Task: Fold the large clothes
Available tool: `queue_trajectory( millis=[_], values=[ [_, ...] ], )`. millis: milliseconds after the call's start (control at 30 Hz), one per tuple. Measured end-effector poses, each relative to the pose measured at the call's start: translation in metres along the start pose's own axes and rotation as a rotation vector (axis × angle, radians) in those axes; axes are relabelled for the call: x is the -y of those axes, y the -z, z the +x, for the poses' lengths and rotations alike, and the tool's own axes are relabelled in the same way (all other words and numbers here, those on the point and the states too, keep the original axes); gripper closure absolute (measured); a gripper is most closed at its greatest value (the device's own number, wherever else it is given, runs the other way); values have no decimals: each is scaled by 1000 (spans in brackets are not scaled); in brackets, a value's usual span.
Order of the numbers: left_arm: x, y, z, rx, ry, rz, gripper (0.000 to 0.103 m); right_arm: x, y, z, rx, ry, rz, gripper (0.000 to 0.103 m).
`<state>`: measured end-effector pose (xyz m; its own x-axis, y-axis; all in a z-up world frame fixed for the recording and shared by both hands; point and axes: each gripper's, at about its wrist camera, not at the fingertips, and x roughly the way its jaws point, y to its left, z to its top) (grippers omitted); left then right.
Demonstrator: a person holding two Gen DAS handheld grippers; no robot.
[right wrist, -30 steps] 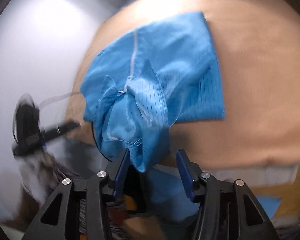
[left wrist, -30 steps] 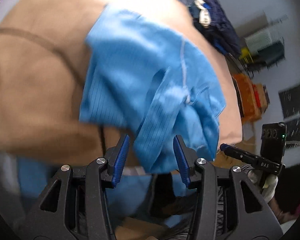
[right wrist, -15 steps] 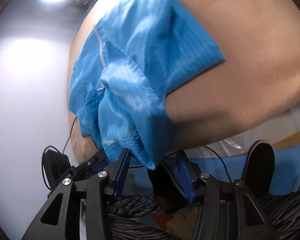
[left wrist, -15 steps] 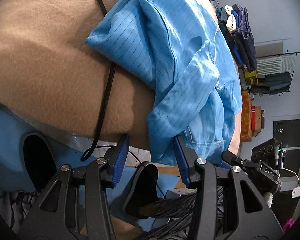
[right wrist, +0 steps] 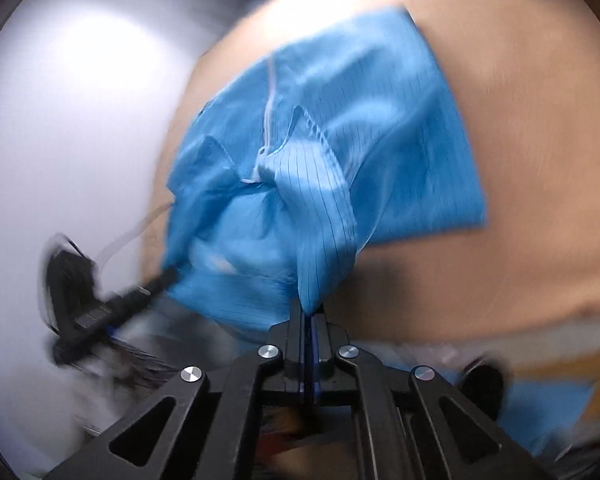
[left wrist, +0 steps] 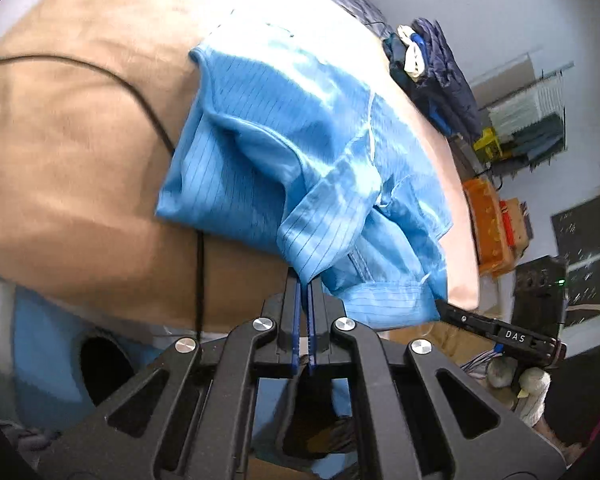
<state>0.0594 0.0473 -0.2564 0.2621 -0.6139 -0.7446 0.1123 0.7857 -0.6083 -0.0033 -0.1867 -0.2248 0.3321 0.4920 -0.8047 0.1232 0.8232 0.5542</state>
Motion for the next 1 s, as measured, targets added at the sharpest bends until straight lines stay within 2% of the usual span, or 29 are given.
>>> queue_trajectory(
  millis=[67, 133, 333, 367, 467, 533, 600, 700, 767, 867, 933, 1000],
  values=[
    [-2, 3, 9, -23, -31, 8, 103, 1, 7, 20, -51, 56, -40, 103],
    [-6, 7, 15, -37, -42, 1, 103, 6, 12, 27, -69, 45, -23, 103],
    [-11, 18, 16, -82, -36, 17, 103, -8, 14, 4, -36, 88, -105, 103],
    [-10, 18, 15, -84, -33, 17, 103, -15, 14, 0, -36, 103, -137, 98],
    [-3, 16, 5, -79, -4, 50, 103, -34, 16, -23, 25, 161, -228, 84],
    [3, 15, -2, -86, -11, 86, 103, -42, 17, -35, 71, 167, -255, 83],
    [9, 12, -9, -81, -10, 108, 103, -53, 12, -42, 115, 126, -303, 83],
    [13, 5, -23, -67, 10, 116, 103, -72, -1, -19, 114, 83, -379, 87],
    [16, -2, -34, -33, 17, 123, 103, -80, -11, 8, 99, 86, -430, 89],
    [10, -16, -47, 24, -1, 123, 103, -79, -24, 58, 14, 95, -427, 91],
    [4, -28, -53, 61, -16, 118, 103, -71, -27, 82, -40, 107, -413, 97],
    [-1, -41, -57, 101, -34, 114, 103, -67, -25, 93, -78, 103, -413, 99]
  ],
)
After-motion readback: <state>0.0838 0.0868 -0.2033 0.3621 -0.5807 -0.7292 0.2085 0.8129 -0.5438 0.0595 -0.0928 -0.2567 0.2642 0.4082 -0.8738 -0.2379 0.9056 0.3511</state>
